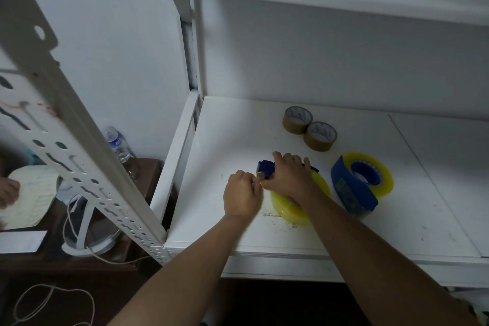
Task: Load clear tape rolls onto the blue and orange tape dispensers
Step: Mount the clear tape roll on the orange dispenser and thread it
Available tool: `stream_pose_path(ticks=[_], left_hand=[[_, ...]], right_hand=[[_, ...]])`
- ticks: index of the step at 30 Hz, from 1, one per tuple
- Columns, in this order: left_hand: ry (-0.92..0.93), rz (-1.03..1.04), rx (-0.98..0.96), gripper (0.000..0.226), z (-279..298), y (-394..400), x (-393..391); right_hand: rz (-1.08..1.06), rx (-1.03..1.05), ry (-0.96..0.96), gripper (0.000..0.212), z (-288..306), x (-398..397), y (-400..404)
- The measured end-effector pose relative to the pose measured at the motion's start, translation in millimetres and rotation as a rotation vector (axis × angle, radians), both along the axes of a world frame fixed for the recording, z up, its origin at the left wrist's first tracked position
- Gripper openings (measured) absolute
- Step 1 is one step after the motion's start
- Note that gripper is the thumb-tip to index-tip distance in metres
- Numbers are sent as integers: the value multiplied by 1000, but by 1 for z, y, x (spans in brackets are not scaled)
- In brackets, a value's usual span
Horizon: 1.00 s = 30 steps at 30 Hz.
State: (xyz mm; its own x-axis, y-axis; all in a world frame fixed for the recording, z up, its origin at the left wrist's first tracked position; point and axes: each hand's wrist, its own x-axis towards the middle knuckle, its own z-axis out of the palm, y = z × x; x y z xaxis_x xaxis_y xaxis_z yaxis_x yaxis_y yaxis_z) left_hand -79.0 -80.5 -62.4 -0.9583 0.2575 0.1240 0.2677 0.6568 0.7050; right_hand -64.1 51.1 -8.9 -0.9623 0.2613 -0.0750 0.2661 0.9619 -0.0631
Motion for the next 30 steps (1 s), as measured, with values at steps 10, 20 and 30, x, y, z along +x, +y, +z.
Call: stream_pose_path(ticks=[10,20,30], left_hand=[[-74,-7,48,27,9,-1,-1],[46,-118,74,20,6,-11,-8],[-69,-185,-12,14,13,-10,-17]], right_hand=[[40,-104,102,87,-4,31,14],[-53,-51,434,67,-11,64,12],[-201,-136,12,74,10,68,51]])
